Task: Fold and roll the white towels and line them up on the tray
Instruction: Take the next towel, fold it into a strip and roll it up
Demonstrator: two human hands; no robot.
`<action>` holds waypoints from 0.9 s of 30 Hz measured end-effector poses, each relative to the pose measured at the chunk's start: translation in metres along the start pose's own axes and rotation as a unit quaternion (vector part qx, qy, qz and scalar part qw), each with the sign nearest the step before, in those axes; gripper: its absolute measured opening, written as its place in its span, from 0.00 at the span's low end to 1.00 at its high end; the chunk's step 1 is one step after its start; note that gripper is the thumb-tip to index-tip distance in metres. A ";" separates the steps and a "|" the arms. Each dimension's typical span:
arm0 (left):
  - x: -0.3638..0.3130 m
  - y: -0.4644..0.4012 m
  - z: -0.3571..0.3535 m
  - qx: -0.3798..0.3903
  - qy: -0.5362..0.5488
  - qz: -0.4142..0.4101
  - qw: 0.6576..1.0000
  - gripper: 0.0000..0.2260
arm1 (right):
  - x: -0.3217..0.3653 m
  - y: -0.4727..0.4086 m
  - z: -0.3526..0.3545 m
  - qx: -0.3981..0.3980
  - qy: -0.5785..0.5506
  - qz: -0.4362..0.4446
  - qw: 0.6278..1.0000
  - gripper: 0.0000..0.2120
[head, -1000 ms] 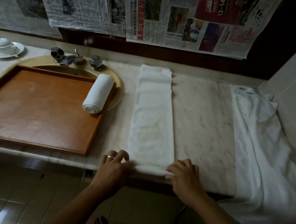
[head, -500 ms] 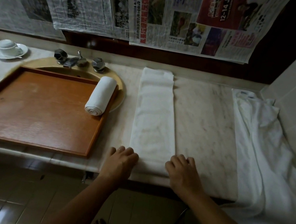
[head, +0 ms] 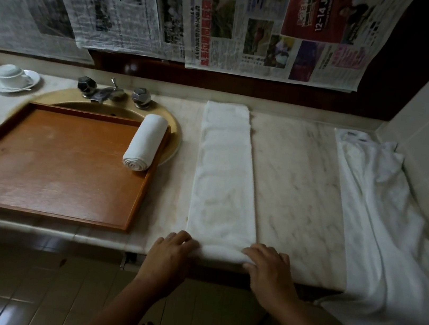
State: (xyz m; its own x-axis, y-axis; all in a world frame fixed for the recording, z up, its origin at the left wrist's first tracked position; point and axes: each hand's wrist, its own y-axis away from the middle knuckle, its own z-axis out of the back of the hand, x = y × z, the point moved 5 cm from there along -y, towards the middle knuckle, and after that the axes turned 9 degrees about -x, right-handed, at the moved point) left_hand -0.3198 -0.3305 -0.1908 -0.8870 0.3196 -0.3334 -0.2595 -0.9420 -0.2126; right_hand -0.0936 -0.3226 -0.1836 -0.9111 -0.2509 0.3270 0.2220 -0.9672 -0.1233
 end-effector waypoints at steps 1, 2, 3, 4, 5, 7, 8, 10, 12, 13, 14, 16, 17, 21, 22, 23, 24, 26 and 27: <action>0.004 -0.004 0.000 0.011 0.014 0.021 1.000 0.15 | -0.001 -0.006 0.002 0.005 -0.009 -0.021 1.000 0.13; 0.007 -0.008 0.000 0.018 0.029 0.034 0.999 0.13 | -0.002 -0.013 0.004 0.016 -0.016 -0.042 0.999 0.13; 0.009 -0.012 0.000 0.029 0.046 0.049 0.997 0.12 | -0.004 -0.020 0.005 0.038 -0.024 -0.068 0.997 0.12; 0.011 -0.017 -0.001 0.045 0.072 0.068 0.994 0.11 | -0.007 -0.027 0.006 0.061 -0.035 -0.095 0.993 0.11; 0.013 -0.021 -0.001 0.070 0.098 0.091 0.989 0.11 | -0.008 -0.033 0.007 0.084 -0.048 -0.119 0.988 0.09; 0.019 -0.029 -0.003 0.114 0.131 0.133 0.976 0.13 | -0.012 -0.042 0.008 0.113 -0.077 -0.168 0.976 0.07; 0.023 -0.032 -0.004 0.123 0.145 0.152 0.970 0.13 | -0.015 -0.045 0.008 0.114 -0.097 -0.196 0.969 0.07; 0.029 -0.037 -0.005 0.111 0.163 0.190 0.962 0.11 | -0.018 -0.047 0.007 0.091 -0.122 -0.244 0.958 0.08; 0.032 -0.038 -0.005 0.089 0.154 0.222 0.959 0.08 | -0.018 -0.045 0.004 0.060 -0.119 -0.268 0.954 0.08; 0.031 -0.038 -0.004 0.072 0.133 0.229 0.962 0.08 | -0.018 -0.045 0.003 0.047 -0.116 -0.274 0.954 0.08; 0.030 -0.037 -0.002 0.043 0.102 0.221 0.969 0.09 | -0.017 -0.044 0.003 0.034 -0.110 -0.275 0.954 0.08; 0.025 -0.036 0.004 -0.045 0.037 0.158 0.986 0.10 | -0.016 -0.046 0.004 0.000 -0.072 -0.251 0.965 0.08; 0.020 -0.035 0.005 -0.079 0.005 0.112 0.991 0.09 | -0.013 -0.047 0.005 -0.019 -0.040 -0.217 0.975 0.07; 0.003 -0.027 0.000 -0.093 -0.077 -0.015 0.993 0.07 | 0.005 -0.037 -0.001 -0.078 0.120 0.015 0.990 0.04; 0.000 -0.024 -0.002 -0.086 -0.083 -0.032 0.992 0.08 | 0.005 -0.030 -0.004 -0.080 0.135 0.050 0.986 0.06; -0.001 -0.019 -0.004 -0.077 -0.087 -0.045 0.992 0.11 | 0.003 -0.023 -0.006 -0.086 0.140 0.065 0.984 0.09; -0.001 -0.014 -0.005 -0.072 -0.089 -0.055 0.992 0.13 | 0.001 -0.016 -0.007 -0.090 0.139 0.070 0.984 0.13; -0.001 -0.004 -0.005 -0.064 -0.088 -0.070 0.992 0.13 | -0.003 -0.003 -0.005 -0.088 0.141 0.067 0.984 0.18; 0.000 0.000 -0.005 -0.061 -0.092 -0.077 0.991 0.15 | -0.005 0.002 -0.005 -0.080 0.142 0.063 0.985 0.17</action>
State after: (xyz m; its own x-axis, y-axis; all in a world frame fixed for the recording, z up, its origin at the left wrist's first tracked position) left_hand -0.3179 -0.3298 -0.1954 -0.8980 0.4240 -0.1174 -0.3593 -0.8608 -0.3603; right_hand -0.0900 -0.3228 -0.1903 -0.9452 -0.3255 0.0265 0.3032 -0.9047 -0.2994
